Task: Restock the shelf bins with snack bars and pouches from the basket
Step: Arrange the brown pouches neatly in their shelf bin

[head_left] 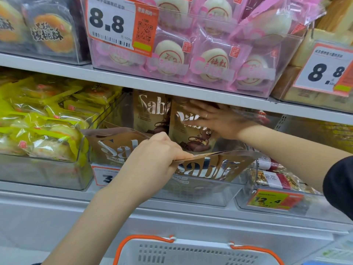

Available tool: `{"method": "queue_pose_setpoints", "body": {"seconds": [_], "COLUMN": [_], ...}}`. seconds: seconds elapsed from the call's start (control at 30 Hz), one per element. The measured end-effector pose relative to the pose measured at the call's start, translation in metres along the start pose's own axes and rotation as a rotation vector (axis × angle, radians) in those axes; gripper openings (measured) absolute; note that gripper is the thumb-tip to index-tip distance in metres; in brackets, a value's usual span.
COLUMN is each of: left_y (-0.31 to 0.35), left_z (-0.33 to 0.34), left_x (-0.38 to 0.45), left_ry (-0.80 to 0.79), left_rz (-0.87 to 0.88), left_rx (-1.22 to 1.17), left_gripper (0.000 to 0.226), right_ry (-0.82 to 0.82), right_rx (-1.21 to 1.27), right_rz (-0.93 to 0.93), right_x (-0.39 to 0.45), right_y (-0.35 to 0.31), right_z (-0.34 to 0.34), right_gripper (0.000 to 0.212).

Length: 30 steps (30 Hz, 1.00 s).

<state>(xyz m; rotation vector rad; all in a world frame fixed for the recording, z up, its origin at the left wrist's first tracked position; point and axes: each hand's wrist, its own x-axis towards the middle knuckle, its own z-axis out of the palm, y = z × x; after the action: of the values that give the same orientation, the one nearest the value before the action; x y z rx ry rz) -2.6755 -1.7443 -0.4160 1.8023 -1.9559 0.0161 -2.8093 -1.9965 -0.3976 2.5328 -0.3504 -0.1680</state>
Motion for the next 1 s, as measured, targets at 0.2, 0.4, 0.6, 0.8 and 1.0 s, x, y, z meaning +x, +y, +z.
{"method": "queue_pose_setpoints", "body": {"seconds": [0.2, 0.4, 0.6, 0.8, 1.0], "left_y": [0.0, -0.004, -0.013, -0.015, -0.011], "left_z": [0.001, 0.004, 0.011, 0.012, 0.009], "left_x": [0.001, 0.0, 0.001, 0.0, -0.005], "left_ry": [-0.02, 0.024, 0.151, 0.137, 0.13], "left_rz": [0.005, 0.046, 0.146, 0.182, 0.124], "left_rx": [-0.009, -0.015, -0.007, -0.021, -0.062], "left_gripper": [0.038, 0.04, 0.039, 0.048, 0.06], "right_ry": [-0.01, 0.127, 0.128, -0.279, -0.478], "right_rx": [-0.166, -0.292, -0.008, 1.333, 1.187], "right_rz": [-0.103, -0.083, -0.006, 0.051, -0.112], "right_x": [0.019, 0.034, 0.02, -0.047, -0.078], "right_y": [0.001, 0.013, -0.002, -0.036, -0.043], "right_z": [0.015, 0.037, 0.015, -0.063, -0.072], "right_gripper": [0.095, 0.098, 0.083, 0.051, 0.044]}}
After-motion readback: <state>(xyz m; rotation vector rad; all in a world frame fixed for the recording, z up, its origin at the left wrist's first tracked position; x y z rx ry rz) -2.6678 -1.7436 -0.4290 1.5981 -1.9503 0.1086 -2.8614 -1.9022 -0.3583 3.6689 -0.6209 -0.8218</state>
